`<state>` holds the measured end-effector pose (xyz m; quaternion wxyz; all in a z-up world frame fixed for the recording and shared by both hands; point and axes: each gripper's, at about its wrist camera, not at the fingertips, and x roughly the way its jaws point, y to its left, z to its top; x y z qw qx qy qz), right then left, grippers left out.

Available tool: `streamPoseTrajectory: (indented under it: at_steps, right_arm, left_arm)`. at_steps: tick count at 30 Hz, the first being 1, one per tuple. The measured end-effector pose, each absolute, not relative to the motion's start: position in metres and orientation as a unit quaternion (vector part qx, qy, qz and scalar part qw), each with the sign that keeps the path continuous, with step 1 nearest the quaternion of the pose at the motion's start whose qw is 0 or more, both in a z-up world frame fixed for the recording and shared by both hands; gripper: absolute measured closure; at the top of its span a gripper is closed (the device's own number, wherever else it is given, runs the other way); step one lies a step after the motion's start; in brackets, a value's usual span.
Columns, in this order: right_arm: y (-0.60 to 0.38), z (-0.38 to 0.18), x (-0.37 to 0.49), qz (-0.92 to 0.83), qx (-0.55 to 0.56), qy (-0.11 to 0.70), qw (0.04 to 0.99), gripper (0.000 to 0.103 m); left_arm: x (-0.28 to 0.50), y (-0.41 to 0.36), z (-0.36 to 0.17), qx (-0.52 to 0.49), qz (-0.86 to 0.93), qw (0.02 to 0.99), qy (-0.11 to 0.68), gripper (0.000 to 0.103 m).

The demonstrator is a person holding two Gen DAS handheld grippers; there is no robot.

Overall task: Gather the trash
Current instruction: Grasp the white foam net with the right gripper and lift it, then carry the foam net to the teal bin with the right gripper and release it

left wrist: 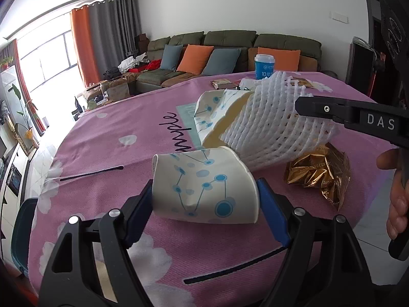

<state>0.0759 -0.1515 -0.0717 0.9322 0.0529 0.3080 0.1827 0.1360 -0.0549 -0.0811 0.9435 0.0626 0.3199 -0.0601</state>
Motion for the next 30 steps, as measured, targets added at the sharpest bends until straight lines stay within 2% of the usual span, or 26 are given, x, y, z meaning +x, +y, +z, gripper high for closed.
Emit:
streamPoseTrajectory:
  at_steps: [18, 30]
  right_arm:
    - [-0.117, -0.024, 0.057, 0.242, 0.030, 0.247, 0.938, 0.094]
    - [-0.009, -0.009, 0.069, 0.347, -0.014, 0.230, 0.909, 0.094]
  left_arm:
    - [0.092, -0.010, -0.033, 0.028, 0.000, 0.971, 0.236, 0.026]
    - [0.054, 0.093, -0.009, -0.013, 0.129, 0.971, 0.199, 0.026]
